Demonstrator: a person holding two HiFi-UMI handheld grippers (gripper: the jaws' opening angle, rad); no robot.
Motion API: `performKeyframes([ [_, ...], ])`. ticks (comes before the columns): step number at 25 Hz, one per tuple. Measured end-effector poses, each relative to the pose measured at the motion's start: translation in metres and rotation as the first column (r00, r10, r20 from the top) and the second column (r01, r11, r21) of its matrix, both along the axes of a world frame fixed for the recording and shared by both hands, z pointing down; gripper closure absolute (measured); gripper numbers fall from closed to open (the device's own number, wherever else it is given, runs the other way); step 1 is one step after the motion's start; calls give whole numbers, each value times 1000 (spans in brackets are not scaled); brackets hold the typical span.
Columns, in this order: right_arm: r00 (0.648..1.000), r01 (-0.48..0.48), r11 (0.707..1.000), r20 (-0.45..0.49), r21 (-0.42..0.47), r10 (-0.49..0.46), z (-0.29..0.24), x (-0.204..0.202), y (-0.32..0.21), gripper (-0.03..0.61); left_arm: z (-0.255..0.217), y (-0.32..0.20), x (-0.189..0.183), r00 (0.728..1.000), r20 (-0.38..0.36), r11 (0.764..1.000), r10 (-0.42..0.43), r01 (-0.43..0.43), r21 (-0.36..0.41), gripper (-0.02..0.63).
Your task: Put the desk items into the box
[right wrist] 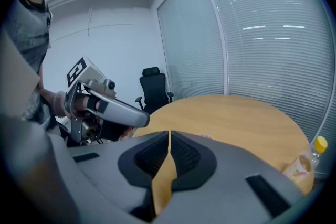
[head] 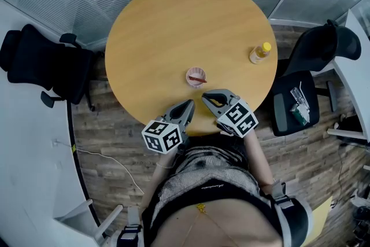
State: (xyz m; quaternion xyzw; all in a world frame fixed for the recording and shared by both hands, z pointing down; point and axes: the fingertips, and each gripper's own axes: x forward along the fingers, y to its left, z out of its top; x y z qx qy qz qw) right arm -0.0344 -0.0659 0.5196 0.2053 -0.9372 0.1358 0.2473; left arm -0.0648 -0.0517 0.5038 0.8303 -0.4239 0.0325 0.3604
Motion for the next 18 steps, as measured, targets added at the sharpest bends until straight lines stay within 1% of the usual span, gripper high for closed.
performKeyframes([
  [4,997,9,999,79,42,-12,-25,-7,3,548,-14,-2,2,1000,-10,999,3,-3,36,612],
  [7,993,7,997,115,78,-16,-42,-10,0,551,-26,-5,2,1000,-14,998,1,0,65,612],
  [18,987,-12,990,159,140,-10,-77,-11,-10,552,-74,-17,-1,999,-30,982,-12,17,189,612],
])
